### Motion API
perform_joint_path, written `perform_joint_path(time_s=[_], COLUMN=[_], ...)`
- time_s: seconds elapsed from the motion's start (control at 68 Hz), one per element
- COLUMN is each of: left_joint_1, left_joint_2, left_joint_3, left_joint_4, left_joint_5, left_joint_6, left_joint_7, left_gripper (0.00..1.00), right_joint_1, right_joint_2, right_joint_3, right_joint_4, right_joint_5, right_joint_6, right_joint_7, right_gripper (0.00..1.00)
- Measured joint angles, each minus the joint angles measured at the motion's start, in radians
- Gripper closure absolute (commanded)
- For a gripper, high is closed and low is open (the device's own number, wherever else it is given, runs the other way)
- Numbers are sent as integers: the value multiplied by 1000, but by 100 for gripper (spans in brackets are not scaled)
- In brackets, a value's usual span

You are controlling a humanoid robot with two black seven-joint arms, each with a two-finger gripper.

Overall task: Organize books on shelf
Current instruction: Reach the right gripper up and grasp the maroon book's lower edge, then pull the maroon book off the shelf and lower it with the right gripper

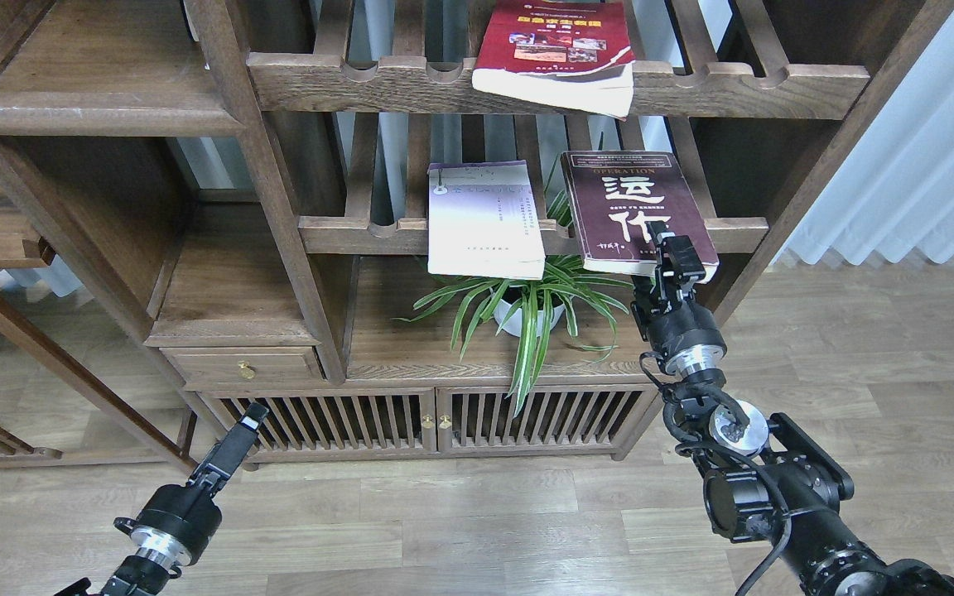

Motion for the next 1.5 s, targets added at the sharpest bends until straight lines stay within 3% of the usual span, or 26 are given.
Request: perform_joint_path(time_s=[0.265, 0.53, 0.809, 1.03, 1.398, 1.486, 1.501], left_joint_1=[-1, 0, -9, -13, -1, 6, 13], left_joint_2=[22, 24, 24, 17, -54, -91, -106], left_joint_3=[-5, -5, -3, -1, 18, 29, 62], left_joint_4=[1, 5, 8, 8, 13, 7, 4], left_joint_5=[0, -1, 0, 0, -3, -39, -88], left_joint_6=[0, 0, 0, 0, 0, 0, 0], left_joint_7=[0, 0, -6, 0, -3, -4, -4], left_gripper=[0, 0, 0, 0, 0, 0, 0], right_joint_1=[-11, -62, -348, -566, -777, -786, -788], right_joint_2=[2, 9, -5, -19, -86, -86, -84], right_joint_3=[-1, -1, 14, 23, -94, -136, -164], right_joint_4=[0, 67, 413, 562, 612, 612, 611], right_joint_5=[5, 22, 52, 54, 48, 46, 45], right_joint_6=[38, 46, 46, 47, 46, 46, 46], right_joint_7=[4, -5, -3, -11, -31, -52, -74], right_gripper=[95, 95, 95, 96, 95, 95, 95])
